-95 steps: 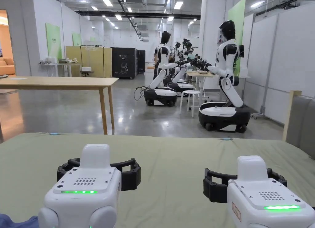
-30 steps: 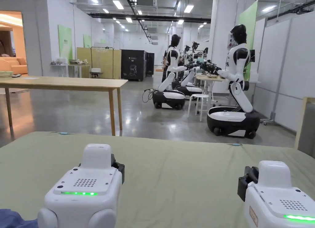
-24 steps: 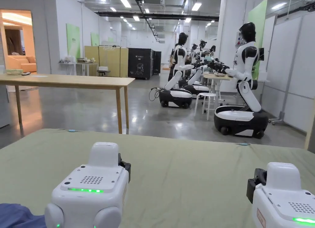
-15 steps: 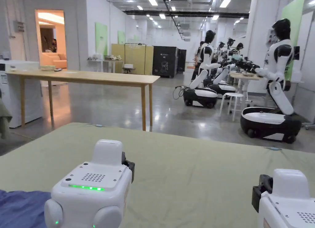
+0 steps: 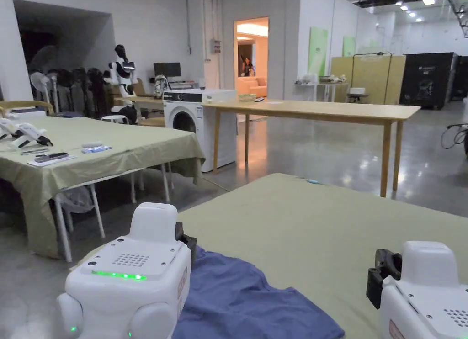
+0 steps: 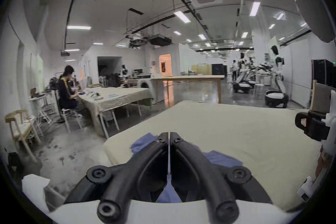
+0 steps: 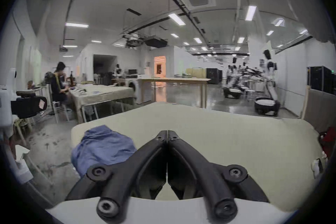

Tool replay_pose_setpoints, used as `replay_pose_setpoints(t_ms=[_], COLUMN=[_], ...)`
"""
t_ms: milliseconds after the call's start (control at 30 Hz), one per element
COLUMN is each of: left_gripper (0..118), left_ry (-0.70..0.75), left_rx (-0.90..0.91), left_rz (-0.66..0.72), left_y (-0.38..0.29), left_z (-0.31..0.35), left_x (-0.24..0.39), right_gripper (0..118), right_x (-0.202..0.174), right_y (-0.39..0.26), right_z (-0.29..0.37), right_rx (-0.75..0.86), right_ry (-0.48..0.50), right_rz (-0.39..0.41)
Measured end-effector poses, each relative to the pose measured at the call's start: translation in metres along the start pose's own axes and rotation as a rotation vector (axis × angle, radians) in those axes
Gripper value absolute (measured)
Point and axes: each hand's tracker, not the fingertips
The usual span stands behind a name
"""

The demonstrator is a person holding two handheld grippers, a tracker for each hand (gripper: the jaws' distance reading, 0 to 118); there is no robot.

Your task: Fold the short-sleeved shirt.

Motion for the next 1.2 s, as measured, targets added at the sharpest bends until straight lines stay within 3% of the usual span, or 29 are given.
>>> replay_pose_setpoints(t_ms=[233,500,767,1100,1133,1167,1200], left_gripper=[0,0,0,1,7,37,80], left_ry=[0.048,-0.008,-0.126,-0.308,-0.315,-0.318,-0.318], left_rx=[-0.047,-0.127,-0.254,-0.586,-0.598,-0.614,-0.624], left_rz=[0.030,0.055,0.052,-0.011,0.006,0.007,0.013], left_y=[-0.014,-0.032,-0.055,-0.102,-0.104,-0.106,-0.108], left_z=[-0.007,-0.040,-0.113,-0.230,-0.238,-0.247,-0.254], left_x=[-0.034,-0.033,0.012,0.081,0.084,0.086,0.089], right_gripper=[0,0,0,0,0,0,0], right_x=[-0.022,-0.011,0.013,0.043,0.046,0.048,0.050], right_y=[-0.011,-0.020,-0.044,-0.079,-0.082,-0.085,-0.089], right_z=[-0.013,-0.015,-0.025,-0.034,-0.034,-0.033,-0.033], right_rx=[-0.029,-0.055,-0.112,-0.187,-0.187,-0.189,-0.194], right_ry=[0.047,0.021,-0.026,-0.056,-0.052,-0.052,-0.058], right_rz=[0.022,0.035,0.032,0.032,0.026,0.021,0.019])
